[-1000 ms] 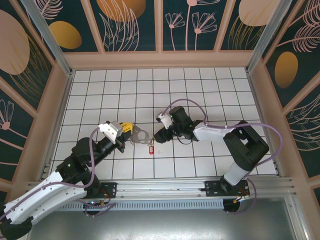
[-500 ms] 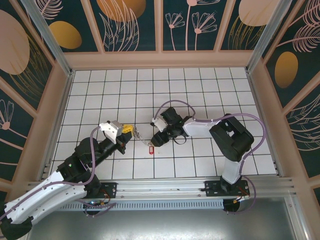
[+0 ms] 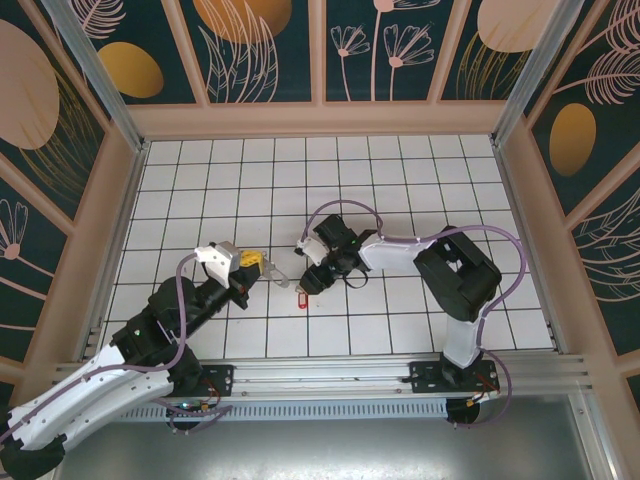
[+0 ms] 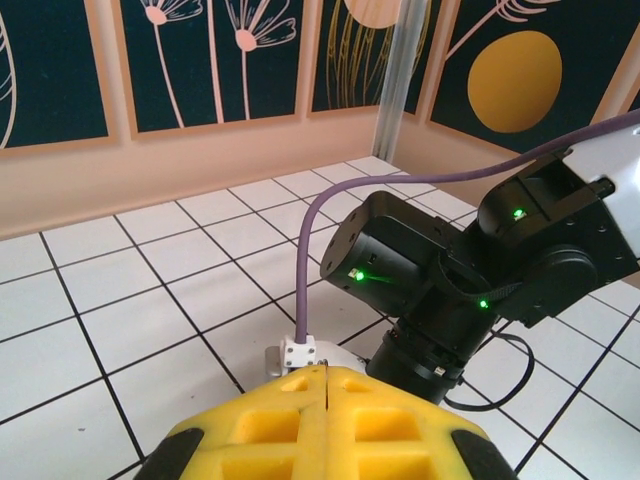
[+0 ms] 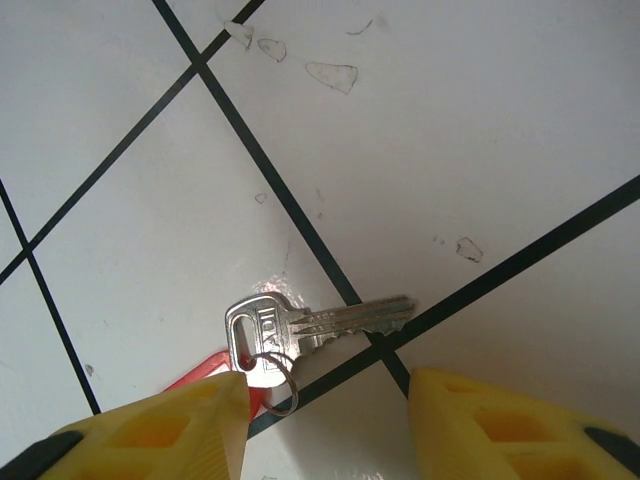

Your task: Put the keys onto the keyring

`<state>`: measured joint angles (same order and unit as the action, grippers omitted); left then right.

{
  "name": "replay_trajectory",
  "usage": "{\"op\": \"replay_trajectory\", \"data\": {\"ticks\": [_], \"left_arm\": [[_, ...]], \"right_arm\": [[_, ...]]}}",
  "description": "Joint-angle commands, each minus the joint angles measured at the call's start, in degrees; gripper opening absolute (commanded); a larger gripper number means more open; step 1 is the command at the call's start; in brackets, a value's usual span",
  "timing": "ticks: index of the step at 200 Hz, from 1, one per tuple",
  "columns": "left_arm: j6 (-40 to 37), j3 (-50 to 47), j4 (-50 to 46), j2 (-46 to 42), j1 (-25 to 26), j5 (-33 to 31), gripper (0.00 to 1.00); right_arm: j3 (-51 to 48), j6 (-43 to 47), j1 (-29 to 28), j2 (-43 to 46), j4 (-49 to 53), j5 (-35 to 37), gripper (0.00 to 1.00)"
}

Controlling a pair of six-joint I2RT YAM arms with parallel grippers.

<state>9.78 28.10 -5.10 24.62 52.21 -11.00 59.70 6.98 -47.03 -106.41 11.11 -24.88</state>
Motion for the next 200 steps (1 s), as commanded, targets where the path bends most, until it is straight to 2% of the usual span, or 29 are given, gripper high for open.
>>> {"op": "replay_trajectory", "data": {"ticks": [1, 158, 178, 200], "left_arm": [[1.0, 0.0, 0.0, -1.0, 0.2, -1.1, 0.0], [1.1, 0.2, -0.7, -2.1, 0.1, -1.8, 0.0], [1.1, 0.2, -0.7, -2.2, 0.2, -1.7, 0.0], [1.1, 0.2, -0.6, -2.2, 0.2, -1.6, 0.0]], "right_arm": [[1.4, 1.4, -2.0, -2.2, 3.1, 0.2, 0.46], [2.4, 1.7, -6.8, -2.5, 5.9, 4.2, 0.41], [1.9, 1.8, -6.9, -2.7, 5.9, 4.9, 0.38], [1.4, 1.7, -6.9, -2.4, 5.9, 5.5, 0.29]]}}
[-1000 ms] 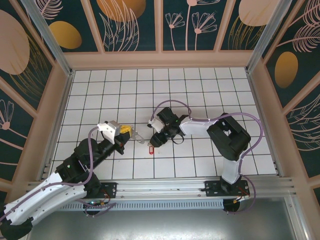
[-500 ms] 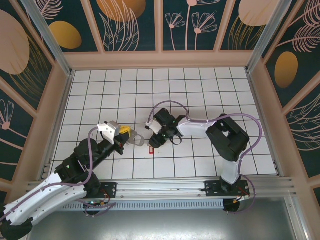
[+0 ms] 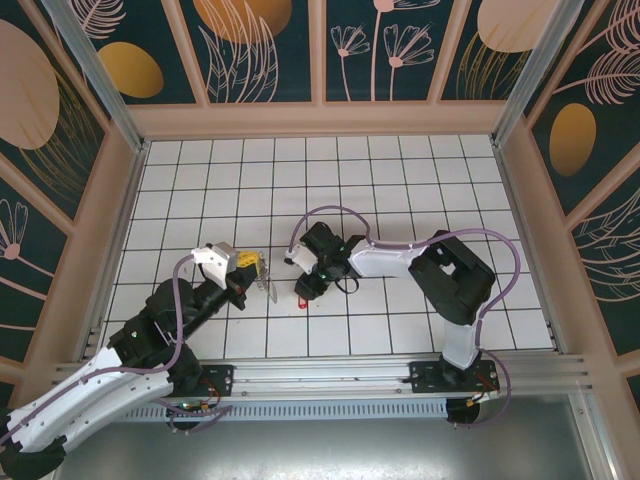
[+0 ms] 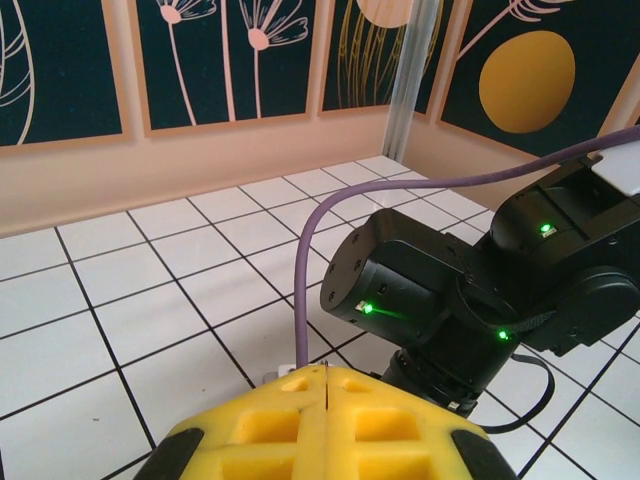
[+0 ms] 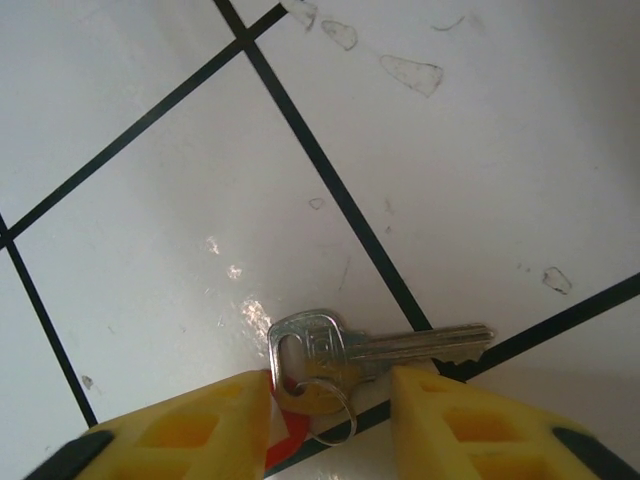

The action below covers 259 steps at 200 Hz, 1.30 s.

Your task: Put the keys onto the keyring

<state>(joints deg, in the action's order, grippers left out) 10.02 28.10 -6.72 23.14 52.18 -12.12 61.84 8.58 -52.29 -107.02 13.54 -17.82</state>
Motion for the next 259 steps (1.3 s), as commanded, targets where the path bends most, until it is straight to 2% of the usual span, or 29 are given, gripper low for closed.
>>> {"op": "replay_trajectory", "data": {"ticks": [1, 35, 81, 129, 179, 222, 259], "left_arm": [[0.9, 0.2, 1.0, -0.7, 0.2, -0.5, 0.0], [0.9, 0.0, 1.1, -0.6, 0.2, -0.5, 0.0], [0.8, 0.3, 0.8, -0.2, 0.2, -0.6, 0.0], [0.8, 0.2, 0.9, -0.1, 0.1, -0.6, 0.0], [0.7, 0.4, 0.9, 0.5, 0.1, -0.7, 0.0], [-0.1, 0.7, 1.5, 1.3, 0.1, 1.3, 0.0], [-2.0, 1.2, 4.6, 3.7, 0.2, 9.2, 0.0]], "right_arm": [[-0.7, 0.1, -1.7, -1.7, 3.5, -1.6, 0.29], [-1.5, -0.1, -1.7, -1.0, 3.1, -2.0, 0.21], [-2.0, -0.2, -1.8, -0.4, 2.4, -2.6, 0.19], [-3.5, -0.4, -0.7, 1.2, 0.8, -4.2, 0.0], [-5.5, -0.1, 1.4, 4.5, -1.7, -7.2, 0.0], [-12.5, 2.1, 3.8, 15.0, -8.8, -8.5, 0.0], [-20.9, 4.1, 5.9, 29.3, -19.2, -9.9, 0.0]]}}
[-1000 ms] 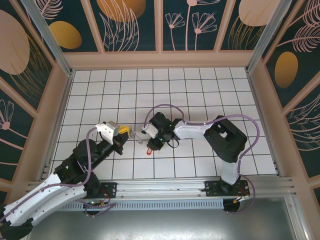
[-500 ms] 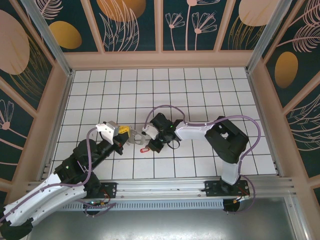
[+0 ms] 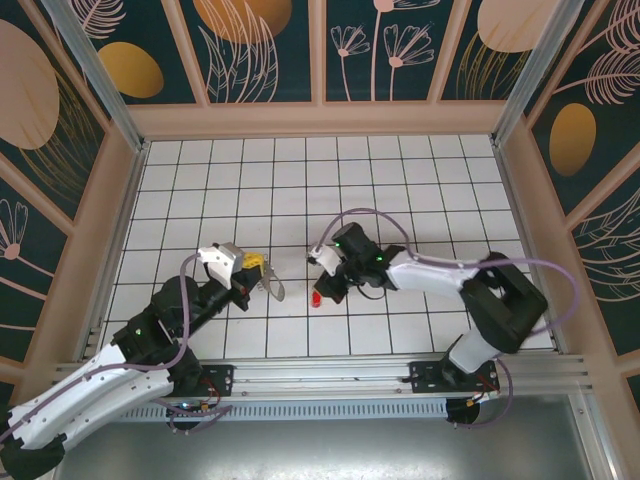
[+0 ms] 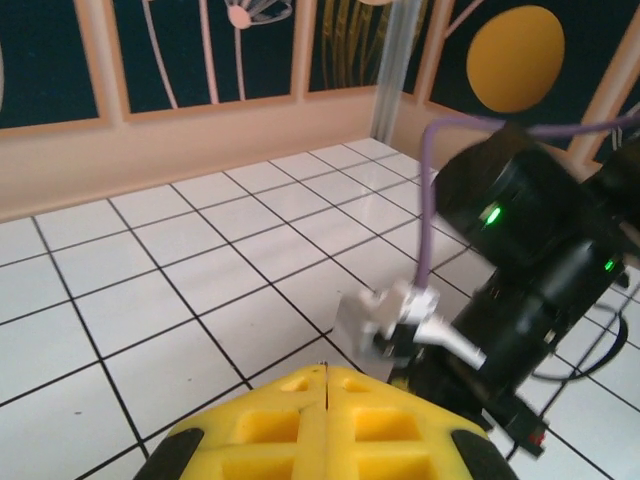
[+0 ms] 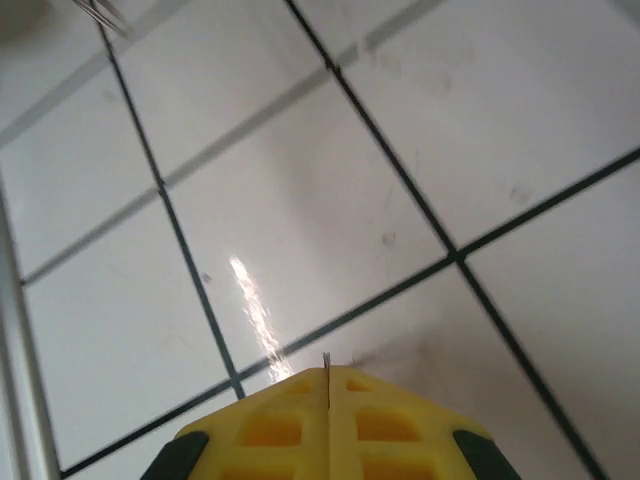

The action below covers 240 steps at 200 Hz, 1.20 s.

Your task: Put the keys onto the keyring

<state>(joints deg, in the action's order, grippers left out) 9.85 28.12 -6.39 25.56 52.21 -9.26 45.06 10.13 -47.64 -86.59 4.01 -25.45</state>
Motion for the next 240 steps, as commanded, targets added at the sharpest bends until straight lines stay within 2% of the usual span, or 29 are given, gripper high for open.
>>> {"op": "replay_trajectory", "data": {"ticks": [1, 58, 122, 178, 196, 212, 240], "left_arm": [[-1.8, 1.2, 4.4, 1.4, 0.1, 6.6, 0.0], [-7.8, 3.3, 9.2, 4.8, 0.1, 21.7, 0.0], [-13.1, 8.2, 10.0, 10.7, 0.1, 30.7, 0.0], [-11.4, 5.6, 19.3, 11.7, 0.1, 30.4, 0.0], [-11.5, 6.3, 16.5, 13.5, 0.1, 25.5, 0.0], [-11.0, 8.5, 10.5, 16.8, 0.2, 21.0, 0.0], [-6.9, 9.5, 5.0, 22.7, 0.1, 15.7, 0.0]], "right_arm": [[-4.1, 2.5, 1.3, 8.9, -9.6, -2.3, 0.0], [-14.0, 4.4, 1.7, 30.8, -25.4, -9.1, 0.0], [-13.5, 5.9, 1.6, 36.9, -25.0, -11.9, 0.0], [-13.1, 4.7, 1.5, 36.6, -27.5, -12.1, 0.0], [-13.1, 3.7, 1.5, 36.2, -26.3, -6.5, 0.0], [-14.3, 2.0, 1.7, 36.0, -25.8, 2.0, 0.0], [-17.2, -0.8, 2.3, 36.4, -26.5, 12.1, 0.0]]}}
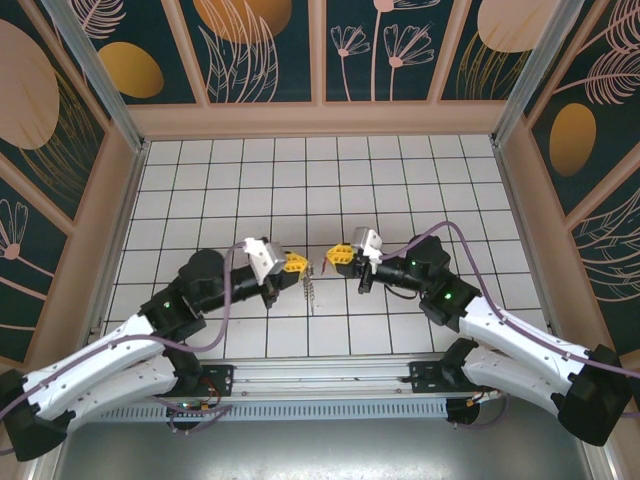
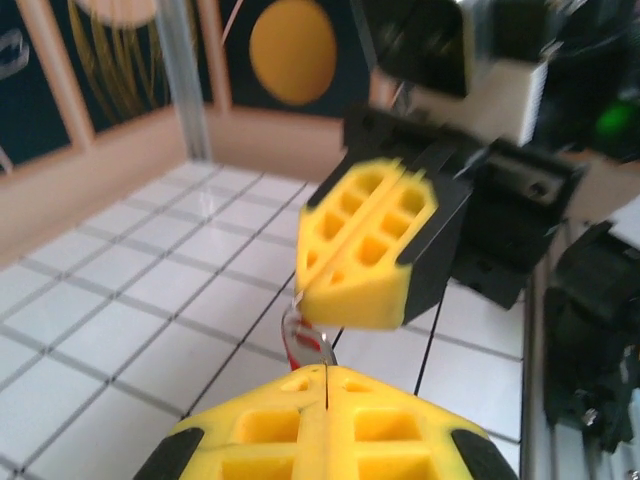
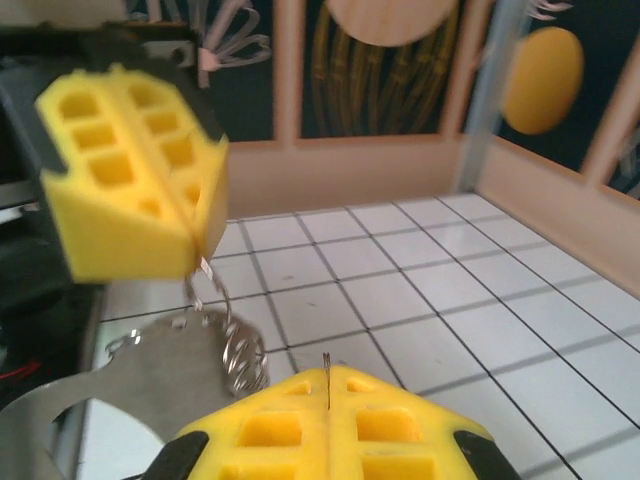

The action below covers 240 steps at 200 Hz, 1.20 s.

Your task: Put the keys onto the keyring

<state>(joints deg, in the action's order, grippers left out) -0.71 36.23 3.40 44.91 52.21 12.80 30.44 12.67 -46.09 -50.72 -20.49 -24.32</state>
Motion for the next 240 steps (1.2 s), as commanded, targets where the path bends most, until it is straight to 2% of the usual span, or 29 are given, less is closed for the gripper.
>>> {"op": "replay_trajectory", "data": {"ticks": [1, 35, 77, 115, 142, 167, 190, 227, 240], "left_arm": [[3.9, 1.3, -4.8, 3.5, 0.1, -6.5, 0.0], [7.4, -0.1, -3.3, 8.4, 0.1, -6.6, 0.0], [7.6, 3.8, -8.6, 14.8, 0.0, -6.9, 0.0], [7.5, 2.8, -6.4, 13.7, 0.1, -4.9, 0.0], [7.3, 1.3, -3.7, 11.6, -0.1, -3.4, 0.0], [6.8, 2.0, -5.2, 12.7, -0.6, -4.0, 0.0], [6.1, 4.4, -7.4, 16.2, -0.9, -4.4, 0.0], [5.0, 6.9, -7.4, 22.3, -1.5, -3.3, 0.0], [4.6, 7.7, -6.6, 24.5, -1.5, -1.6, 0.0]], "right_arm": [[-2.7, -3.4, 0.9, 0.5, -2.1, 11.2, 0.0], [-5.2, -7.4, 3.4, -0.4, -3.0, 13.4, 0.0], [-8.2, -16.4, 7.6, -4.7, -4.2, 15.0, 0.0], [-10.2, -24.1, 13.5, -14.0, -3.3, 9.6, 0.0], [-9.7, -24.5, 13.8, -18.0, -3.3, 5.3, 0.0], [-10.2, -24.9, 13.8, -19.7, -6.4, 1.3, 0.0], [-10.9, -26.4, 13.8, -20.0, -8.3, 0.8, 0.2], [-11.6, -29.2, 14.4, -19.0, -7.2, 5.3, 0.34], [-11.7, -29.4, 17.6, -18.1, -6.8, 6.2, 0.39]]}}
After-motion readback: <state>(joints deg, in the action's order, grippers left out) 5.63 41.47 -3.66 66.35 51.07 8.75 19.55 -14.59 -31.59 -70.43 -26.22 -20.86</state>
